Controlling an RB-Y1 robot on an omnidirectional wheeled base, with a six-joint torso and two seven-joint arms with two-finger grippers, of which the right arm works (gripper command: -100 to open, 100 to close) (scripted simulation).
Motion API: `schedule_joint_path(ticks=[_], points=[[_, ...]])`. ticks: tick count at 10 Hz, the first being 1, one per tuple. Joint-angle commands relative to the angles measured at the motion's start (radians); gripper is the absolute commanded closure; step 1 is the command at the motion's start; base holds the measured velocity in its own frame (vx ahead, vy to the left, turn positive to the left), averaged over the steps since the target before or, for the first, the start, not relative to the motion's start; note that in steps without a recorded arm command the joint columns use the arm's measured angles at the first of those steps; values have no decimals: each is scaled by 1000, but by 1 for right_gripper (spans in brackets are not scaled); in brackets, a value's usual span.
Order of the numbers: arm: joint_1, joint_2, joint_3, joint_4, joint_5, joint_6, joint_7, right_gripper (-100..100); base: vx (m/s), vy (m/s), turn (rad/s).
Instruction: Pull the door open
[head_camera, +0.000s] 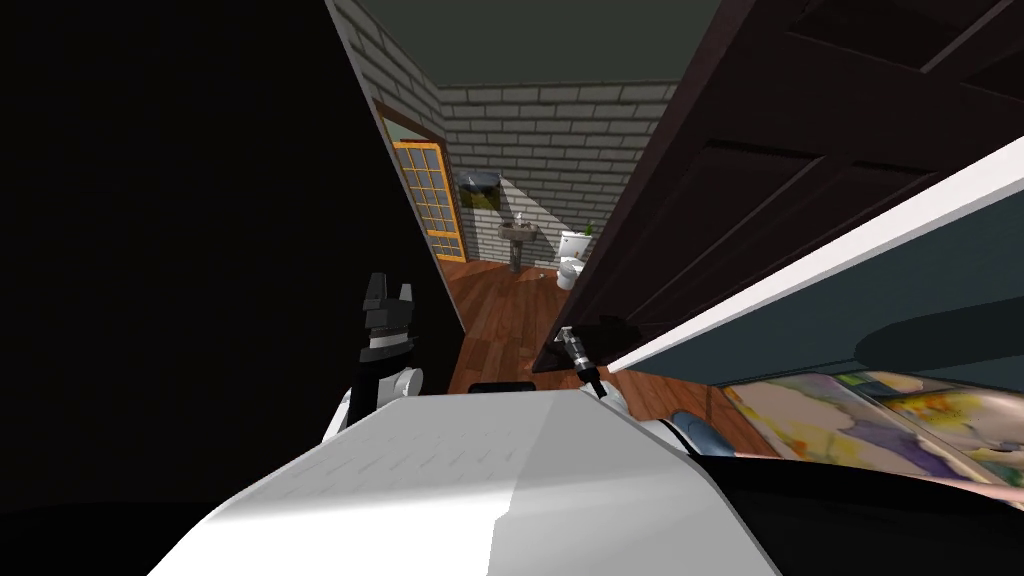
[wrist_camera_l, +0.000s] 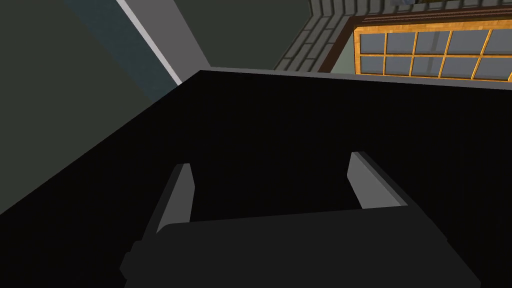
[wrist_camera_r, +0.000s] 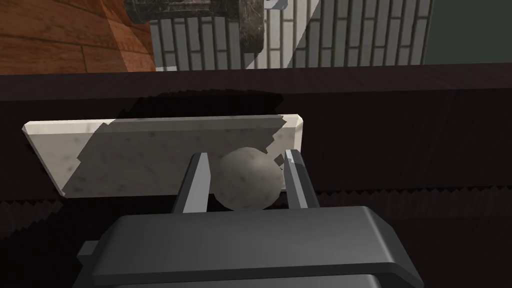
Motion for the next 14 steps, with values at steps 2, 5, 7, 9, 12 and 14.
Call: schedule_joint_path(ticks=[2, 5, 7, 9, 12, 14], points=[[24, -27, 21, 5, 17, -46, -33, 100, -180, -65, 61], [28, -33, 34, 21, 27, -71, -47, 100, -137, -53, 44], [47, -46, 42, 27, 35, -103, -59, 100, -136, -57, 137], [61, -59, 46, 33, 40, -135, -69, 100, -164, -65, 96], [77, -74, 52, 41, 46, -170, -80, 100, -99, -49, 73], [91, -88, 57, 48, 52, -203, -90, 100, -116, -76, 123]])
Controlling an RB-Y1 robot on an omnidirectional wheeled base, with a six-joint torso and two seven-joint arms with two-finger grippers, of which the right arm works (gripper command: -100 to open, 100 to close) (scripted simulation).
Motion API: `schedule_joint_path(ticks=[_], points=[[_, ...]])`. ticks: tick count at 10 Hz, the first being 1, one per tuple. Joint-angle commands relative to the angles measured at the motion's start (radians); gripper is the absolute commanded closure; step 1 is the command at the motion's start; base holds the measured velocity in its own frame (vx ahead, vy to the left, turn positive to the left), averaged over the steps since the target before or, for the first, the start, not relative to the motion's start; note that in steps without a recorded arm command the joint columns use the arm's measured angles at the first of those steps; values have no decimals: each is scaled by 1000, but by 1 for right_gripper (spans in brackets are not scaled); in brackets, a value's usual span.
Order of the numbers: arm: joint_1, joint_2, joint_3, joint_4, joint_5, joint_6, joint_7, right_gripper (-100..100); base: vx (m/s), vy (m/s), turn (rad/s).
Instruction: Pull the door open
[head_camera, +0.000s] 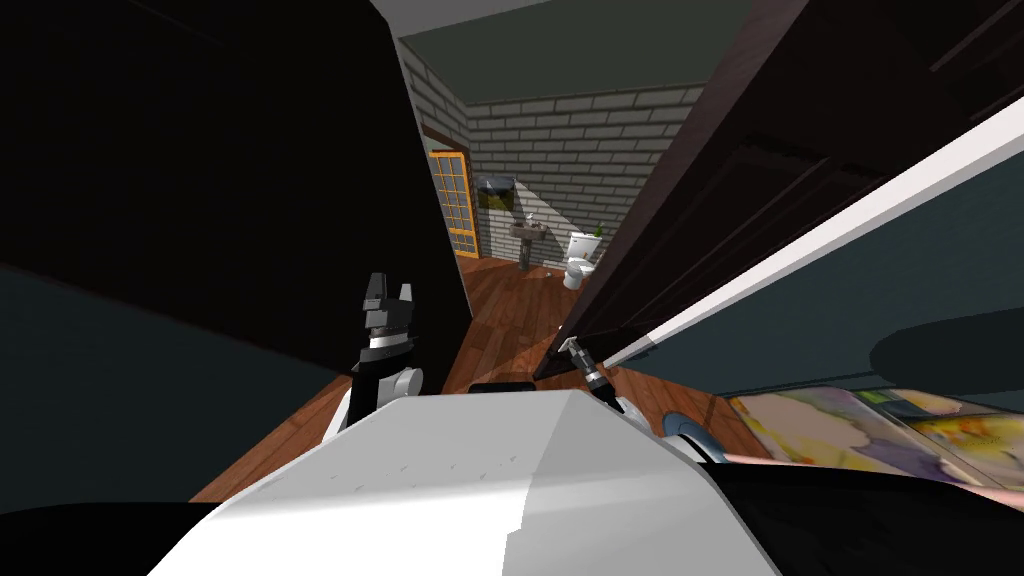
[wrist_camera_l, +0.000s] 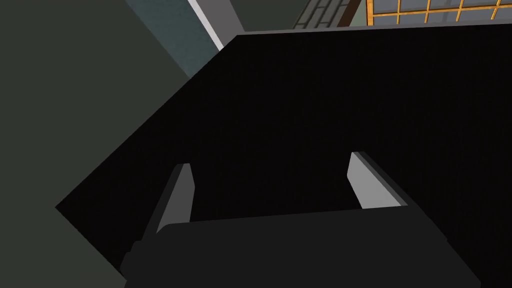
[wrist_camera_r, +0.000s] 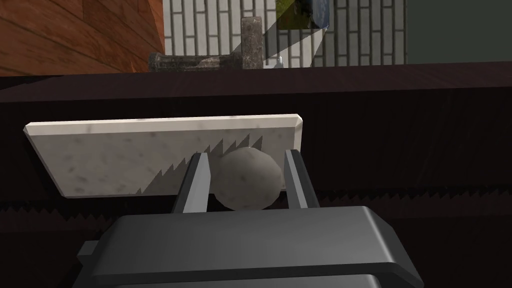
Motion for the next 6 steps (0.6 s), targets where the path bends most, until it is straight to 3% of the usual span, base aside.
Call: schedule_joint_path(ticks=[1, 2, 3, 6], points=[[11, -16, 3, 12, 4, -34, -11, 100, -193, -84, 127], [17, -21, 5, 15, 7, -47, -15, 100, -207, -65, 104], [18, -16, 4, -8, 5, -28, -12, 100, -87, -25, 10], [18, -19, 5, 9, 10, -43, -15, 100, -189, -95, 184]])
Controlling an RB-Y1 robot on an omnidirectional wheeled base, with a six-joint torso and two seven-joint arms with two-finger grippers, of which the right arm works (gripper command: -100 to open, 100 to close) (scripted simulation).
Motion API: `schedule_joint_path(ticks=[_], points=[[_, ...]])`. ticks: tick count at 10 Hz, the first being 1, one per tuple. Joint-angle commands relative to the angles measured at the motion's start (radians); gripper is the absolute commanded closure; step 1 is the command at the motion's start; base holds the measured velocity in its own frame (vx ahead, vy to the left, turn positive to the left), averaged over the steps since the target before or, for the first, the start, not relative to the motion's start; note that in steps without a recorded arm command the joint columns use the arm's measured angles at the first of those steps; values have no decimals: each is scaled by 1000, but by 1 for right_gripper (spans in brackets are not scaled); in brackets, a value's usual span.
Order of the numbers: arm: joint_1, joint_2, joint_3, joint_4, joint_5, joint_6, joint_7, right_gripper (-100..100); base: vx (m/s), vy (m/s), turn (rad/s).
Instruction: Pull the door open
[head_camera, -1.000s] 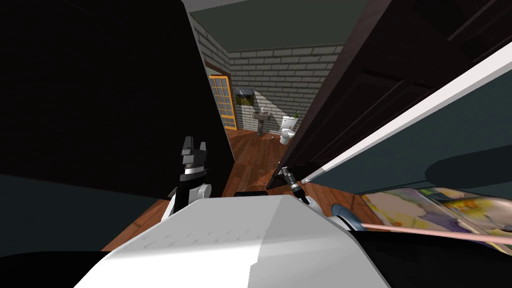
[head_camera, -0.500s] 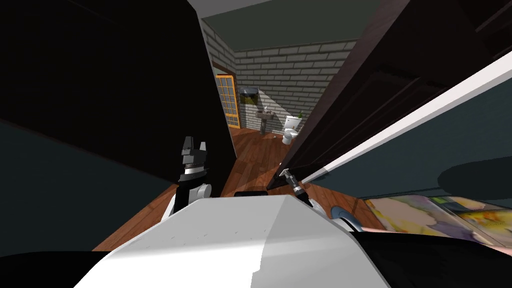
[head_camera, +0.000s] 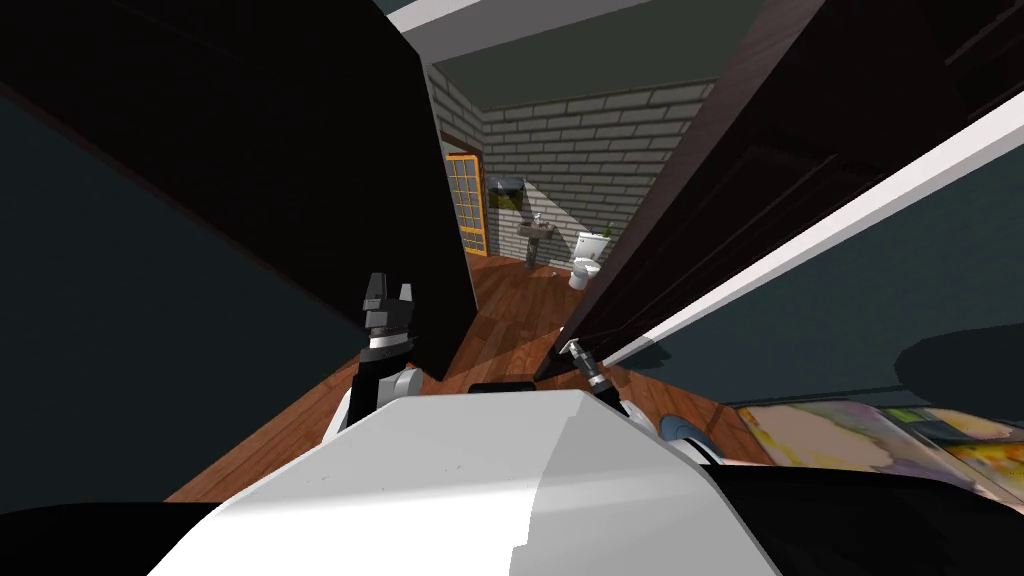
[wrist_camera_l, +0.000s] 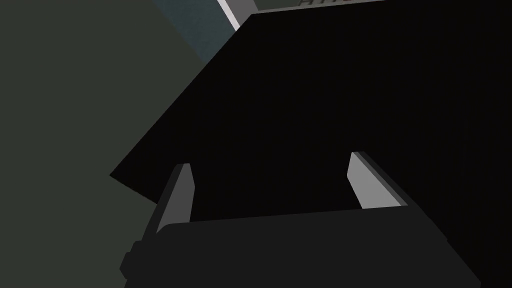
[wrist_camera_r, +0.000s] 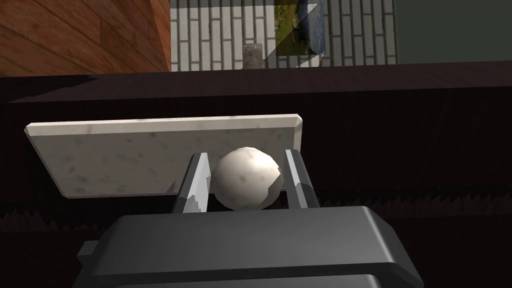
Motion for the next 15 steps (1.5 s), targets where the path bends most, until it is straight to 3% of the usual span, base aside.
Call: schedule_joint_path(ticks=[1, 7, 8, 15], points=[[-3, -1, 0, 13, 2, -12, -1, 100, -195, -100, 152], [-12, -7, 0, 42, 7, -39, -6, 100, -226, -110, 178], [-11, -4, 2, 35, 8, -31, -6, 100, -103, -28, 19], [-103, 47, 45, 54, -53, 64, 51, 100, -201, -97, 137]])
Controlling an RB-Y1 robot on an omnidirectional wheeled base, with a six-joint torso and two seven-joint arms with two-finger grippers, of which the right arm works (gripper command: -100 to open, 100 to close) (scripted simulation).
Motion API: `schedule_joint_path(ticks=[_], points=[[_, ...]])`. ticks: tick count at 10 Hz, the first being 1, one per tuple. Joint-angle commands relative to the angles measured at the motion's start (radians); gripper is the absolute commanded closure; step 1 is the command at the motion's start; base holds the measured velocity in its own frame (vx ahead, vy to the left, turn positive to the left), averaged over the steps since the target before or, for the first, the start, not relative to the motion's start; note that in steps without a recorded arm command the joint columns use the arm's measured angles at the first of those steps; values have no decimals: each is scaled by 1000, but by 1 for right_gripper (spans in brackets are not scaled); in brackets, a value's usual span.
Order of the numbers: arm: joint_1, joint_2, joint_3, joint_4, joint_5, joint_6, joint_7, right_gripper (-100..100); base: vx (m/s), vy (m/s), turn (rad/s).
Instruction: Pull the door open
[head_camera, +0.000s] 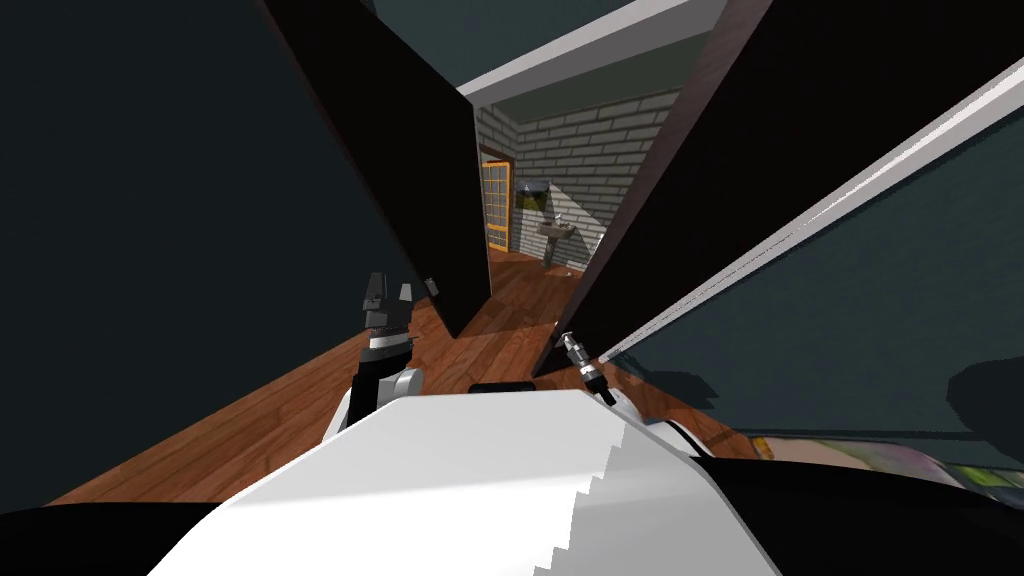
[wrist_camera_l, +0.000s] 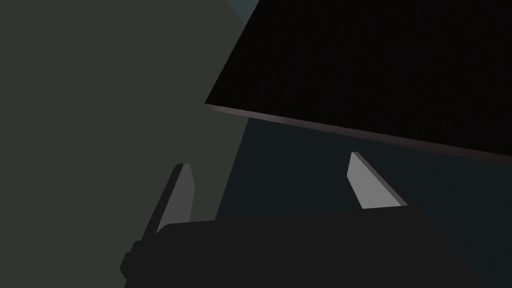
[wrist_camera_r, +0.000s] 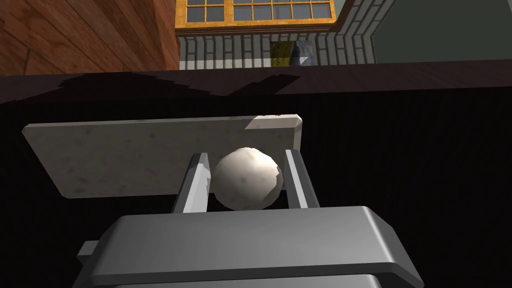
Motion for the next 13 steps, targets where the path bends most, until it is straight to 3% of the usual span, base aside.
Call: schedule_joint_path(ticks=[1, 4, 6, 9, 11, 13], points=[[-18, 13, 8, 29, -3, -6, 10, 100, -151, -61, 62], [-62, 37, 28, 36, -33, 39, 37, 100, -163, -104, 132], [-62, 37, 28, 36, -33, 39, 37, 100, -93, -42, 24], [-105, 60, 47, 42, -61, 83, 63, 100, -162, -90, 129], [-105, 60, 47, 42, -61, 83, 63, 100, -75, -48, 24], [-130, 74, 59, 46, -79, 110, 79, 100, -121, -83, 111]])
